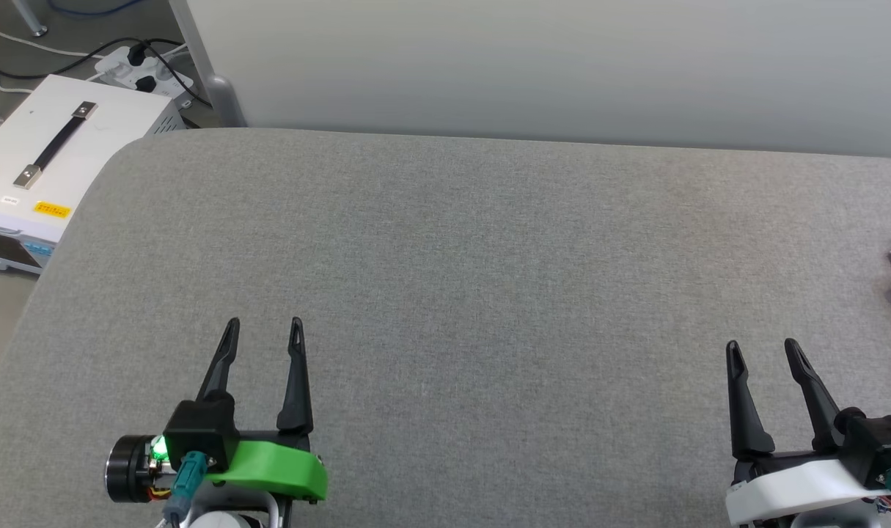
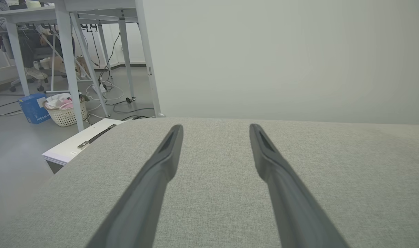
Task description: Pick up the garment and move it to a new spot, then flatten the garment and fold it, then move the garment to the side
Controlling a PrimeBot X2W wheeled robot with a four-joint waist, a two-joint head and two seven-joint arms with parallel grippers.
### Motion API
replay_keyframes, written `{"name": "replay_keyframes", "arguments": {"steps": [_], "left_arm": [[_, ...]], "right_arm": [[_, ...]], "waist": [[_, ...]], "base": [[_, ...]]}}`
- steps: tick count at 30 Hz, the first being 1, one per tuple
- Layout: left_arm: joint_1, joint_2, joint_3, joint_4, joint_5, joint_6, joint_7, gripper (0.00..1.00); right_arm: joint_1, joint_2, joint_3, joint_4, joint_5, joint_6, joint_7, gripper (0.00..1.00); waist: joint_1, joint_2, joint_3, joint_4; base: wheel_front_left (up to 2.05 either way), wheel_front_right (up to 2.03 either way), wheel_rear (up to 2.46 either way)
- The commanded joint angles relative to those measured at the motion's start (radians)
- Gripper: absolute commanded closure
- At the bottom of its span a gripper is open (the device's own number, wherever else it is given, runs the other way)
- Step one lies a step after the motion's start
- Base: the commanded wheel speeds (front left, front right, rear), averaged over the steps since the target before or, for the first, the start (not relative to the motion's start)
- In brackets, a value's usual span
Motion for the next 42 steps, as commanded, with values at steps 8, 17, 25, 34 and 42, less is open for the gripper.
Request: {"name": "replay_keyframes", "arguments": {"steps": [8,17,25,34,42], "left_arm": [[0.002,-0.001,0.001,0.003,-0.009,-0.004,0.002,1.0],[0.002,-0.001,0.003,0.001,-0.005,-0.003,0.014,1.0],[0.002,-0.002,0.006,-0.001,0.001,-0.002,0.03,1.0],[0.002,-0.002,0.01,-0.004,0.007,-0.001,0.048,1.0],[0.002,-0.002,0.014,-0.006,0.012,-0.001,0.064,1.0]], "right_arm": [[0.006,0.001,0.002,0.0,-0.006,0.0,0.0,1.0],[0.001,0.002,0.003,0.0,-0.013,0.0,0.013,1.0],[-0.005,0.002,0.006,0.0,-0.023,0.0,0.029,1.0],[-0.011,0.003,0.008,0.0,-0.035,0.0,0.047,1.0],[-0.017,0.004,0.011,0.0,-0.044,0.0,0.064,1.0]], "waist": [[0.0001,0.0,0.0,-0.001],[0.0001,0.0,-0.003,-0.005],[0.0001,0.0,-0.007,-0.01],[0.0001,0.0,-0.01,-0.016],[0.0001,0.0,-0.014,-0.021]], "base": [[0.0,0.0,0.0],[0.0,0.0,0.0],[0.0,0.0,0.0],[0.0,0.0,0.0],[0.0,0.0,0.0]]}}
